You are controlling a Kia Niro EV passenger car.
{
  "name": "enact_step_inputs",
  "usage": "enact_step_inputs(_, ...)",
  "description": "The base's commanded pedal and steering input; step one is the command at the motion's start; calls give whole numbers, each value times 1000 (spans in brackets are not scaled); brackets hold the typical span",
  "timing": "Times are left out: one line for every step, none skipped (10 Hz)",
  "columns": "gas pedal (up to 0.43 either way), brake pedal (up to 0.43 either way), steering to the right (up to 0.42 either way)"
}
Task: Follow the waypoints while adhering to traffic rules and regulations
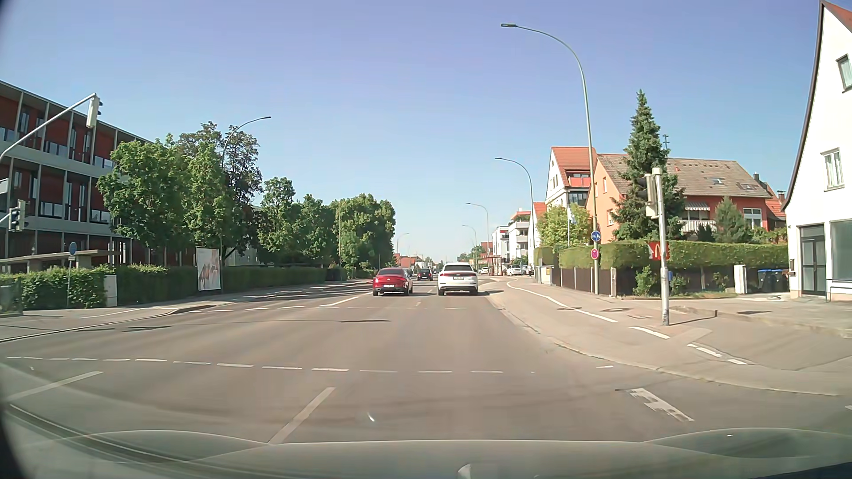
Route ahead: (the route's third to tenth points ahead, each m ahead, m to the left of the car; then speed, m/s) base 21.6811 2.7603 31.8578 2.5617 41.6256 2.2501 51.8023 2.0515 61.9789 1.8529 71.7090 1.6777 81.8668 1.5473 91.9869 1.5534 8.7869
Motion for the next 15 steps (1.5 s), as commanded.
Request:
enact_step_inputs(197, 0, -4)
enact_step_inputs(197, 0, -4)
enact_step_inputs(197, 0, -4)
enact_step_inputs(197, 0, -4)
enact_step_inputs(197, 0, -4)
enact_step_inputs(189, 0, -3)
enact_step_inputs(157, 0, -3)
enact_step_inputs(157, 0, -3)
enact_step_inputs(157, 0, -3)
enact_step_inputs(157, 0, -3)
enact_step_inputs(157, 0, -1)
enact_step_inputs(157, 0, 1)
enact_step_inputs(177, 0, 1)
enact_step_inputs(177, 0, 10)
enact_step_inputs(177, 0, 17)
